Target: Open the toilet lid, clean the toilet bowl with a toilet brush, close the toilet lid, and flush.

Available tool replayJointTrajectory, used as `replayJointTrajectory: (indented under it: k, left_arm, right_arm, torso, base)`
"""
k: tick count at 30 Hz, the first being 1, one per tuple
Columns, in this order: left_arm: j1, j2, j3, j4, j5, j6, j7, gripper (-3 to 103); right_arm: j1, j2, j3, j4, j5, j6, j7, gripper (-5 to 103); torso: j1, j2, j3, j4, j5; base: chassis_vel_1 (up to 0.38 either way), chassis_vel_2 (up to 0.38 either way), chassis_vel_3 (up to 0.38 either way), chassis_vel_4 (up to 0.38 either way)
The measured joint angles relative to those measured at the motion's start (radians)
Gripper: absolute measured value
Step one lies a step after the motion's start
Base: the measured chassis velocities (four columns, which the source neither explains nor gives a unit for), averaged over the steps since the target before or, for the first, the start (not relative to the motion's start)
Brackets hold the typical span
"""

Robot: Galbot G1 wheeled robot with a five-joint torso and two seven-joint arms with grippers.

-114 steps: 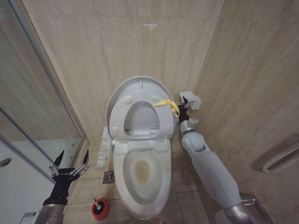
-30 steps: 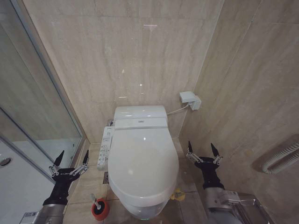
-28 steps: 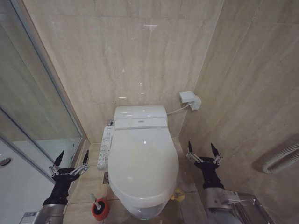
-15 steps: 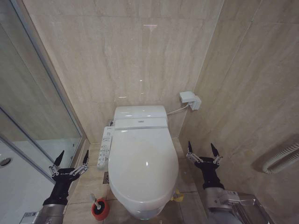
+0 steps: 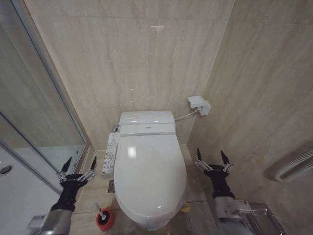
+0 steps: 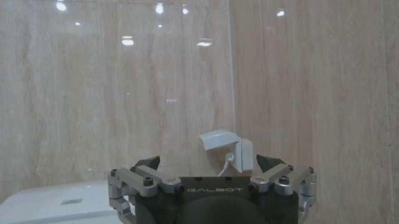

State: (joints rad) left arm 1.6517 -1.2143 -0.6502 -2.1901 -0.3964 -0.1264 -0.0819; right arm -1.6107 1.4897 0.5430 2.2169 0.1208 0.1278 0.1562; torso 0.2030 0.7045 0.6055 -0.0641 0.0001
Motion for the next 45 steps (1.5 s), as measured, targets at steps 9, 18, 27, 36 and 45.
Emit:
replayJointTrajectory:
  k: [9,18,27,36,45]
  left_arm:
    - [-0.112,-0.028,0.074,-0.006,0.015,0.218,-0.019,100]
    - [-0.194,-0.048,0.128,-0.011,0.026,0.374,-0.033,100]
    - [-0.197,-0.048,0.123,-0.010,0.034,0.364,-0.033,100]
    - [-0.187,-0.015,0.006,0.032,0.105,0.100,-0.023,100]
    - [-0.145,-0.010,-0.085,0.058,0.127,-0.047,-0.012,100]
  right_arm:
    - [0.000,0.000,0.000,0.000,0.000,0.000,0.000,100]
    - [0.000,0.000,0.000,0.000,0.000,0.000,0.000,100]
    - [0.000,0.000,0.000,0.000,0.000,0.000,0.000,100]
    - [0.000,0.000,0.000,0.000,0.000,0.000,0.000,100]
    - [0.000,0.000,0.000,0.000,0.000,0.000,0.000,100]
  torso:
    - [0.000,0.000,0.000,0.0000,0.0000]
    - [0.000,0.000,0.000,0.0001,0.0001]
    - [0.000,0.000,0.000,0.0000,-0.0001]
    - [0.000,0.000,0.000,0.0000,-0.0002]
    - [0.000,0.000,0.000,0.0000,-0.0007]
  base:
    - [0.000,0.000,0.000,0.000]
    - [0.000,0.000,0.000,0.000]
    - [0.000,0.000,0.000,0.000]
    - [0.000,0.000,0.000,0.000]
    - [0.000,0.000,0.000,0.000]
